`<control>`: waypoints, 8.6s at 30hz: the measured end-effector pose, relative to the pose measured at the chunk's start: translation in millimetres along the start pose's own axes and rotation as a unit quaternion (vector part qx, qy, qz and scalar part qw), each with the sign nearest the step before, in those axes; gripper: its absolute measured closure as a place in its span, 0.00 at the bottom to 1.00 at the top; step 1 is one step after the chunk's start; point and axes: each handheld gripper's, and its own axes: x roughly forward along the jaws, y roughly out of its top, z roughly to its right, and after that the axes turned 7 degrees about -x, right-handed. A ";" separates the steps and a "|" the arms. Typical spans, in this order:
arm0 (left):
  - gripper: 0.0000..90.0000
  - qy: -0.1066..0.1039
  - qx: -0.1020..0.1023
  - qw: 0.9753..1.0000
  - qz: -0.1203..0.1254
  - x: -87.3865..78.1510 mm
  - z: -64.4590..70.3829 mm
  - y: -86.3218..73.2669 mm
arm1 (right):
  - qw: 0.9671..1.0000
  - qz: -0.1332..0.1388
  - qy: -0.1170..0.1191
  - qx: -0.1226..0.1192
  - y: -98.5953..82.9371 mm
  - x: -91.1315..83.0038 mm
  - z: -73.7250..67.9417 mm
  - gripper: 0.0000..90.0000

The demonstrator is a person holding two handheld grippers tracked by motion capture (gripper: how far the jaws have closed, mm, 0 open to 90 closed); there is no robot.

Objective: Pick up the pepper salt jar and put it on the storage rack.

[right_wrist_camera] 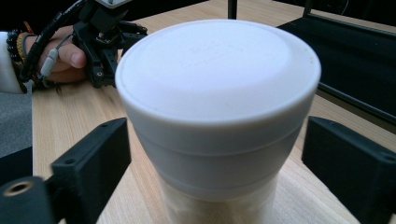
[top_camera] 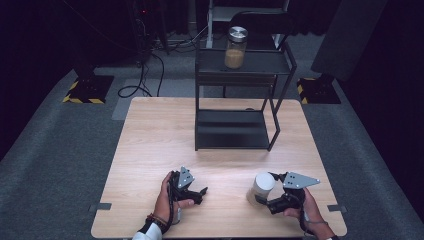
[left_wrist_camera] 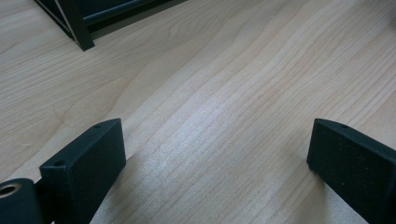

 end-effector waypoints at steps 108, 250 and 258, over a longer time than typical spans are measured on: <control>0.05 0.007 0.000 1.000 0.002 -0.2 2.4 -0.8 | 0.959 0.037 -0.280 0.028 264.3 -17.8 17.0 0.38; 0.06 0.000 0.000 1.000 0.002 0.5 0.4 -0.2 | 0.935 0.113 -0.335 0.001 262.4 -17.7 55.1 0.02; 0.06 0.002 0.003 1.000 0.003 0.4 1.5 -0.8 | 0.936 0.122 -0.330 -0.006 236.4 -32.6 35.8 0.02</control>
